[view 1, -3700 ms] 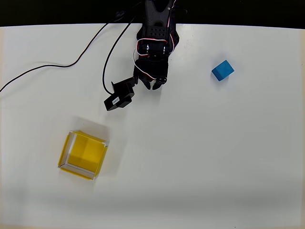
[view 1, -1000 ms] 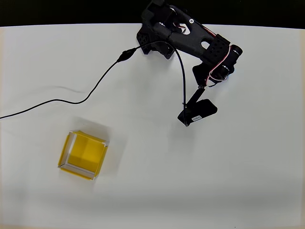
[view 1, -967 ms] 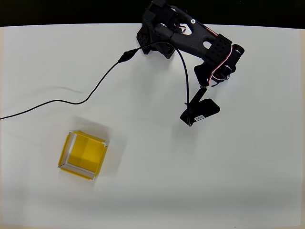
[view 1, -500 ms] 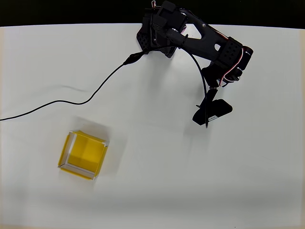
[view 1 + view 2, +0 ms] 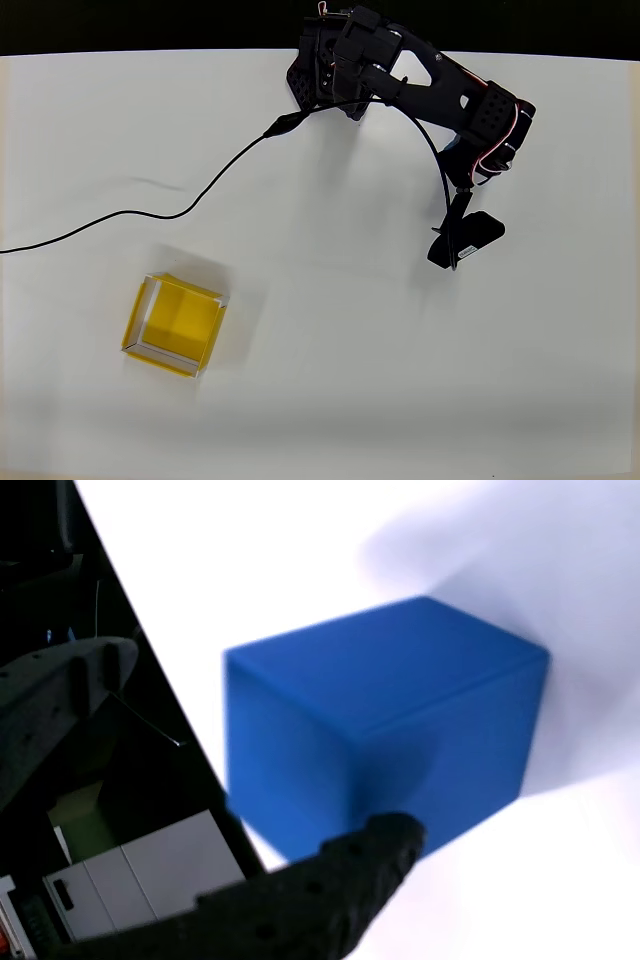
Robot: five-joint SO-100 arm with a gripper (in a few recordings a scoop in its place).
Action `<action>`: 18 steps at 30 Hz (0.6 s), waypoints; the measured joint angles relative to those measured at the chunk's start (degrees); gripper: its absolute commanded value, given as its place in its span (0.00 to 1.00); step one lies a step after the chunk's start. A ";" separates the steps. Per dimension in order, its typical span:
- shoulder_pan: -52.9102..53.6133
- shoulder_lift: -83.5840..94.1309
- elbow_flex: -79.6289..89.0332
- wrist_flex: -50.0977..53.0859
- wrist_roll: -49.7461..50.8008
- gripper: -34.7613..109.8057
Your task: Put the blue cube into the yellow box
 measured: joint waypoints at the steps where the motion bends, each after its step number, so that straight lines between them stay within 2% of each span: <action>1: -0.26 -0.44 0.62 -0.62 0.00 0.58; 10: -1.76 -1.93 4.83 -3.87 0.53 0.55; 18: -1.76 -2.64 7.12 -6.94 -0.09 0.46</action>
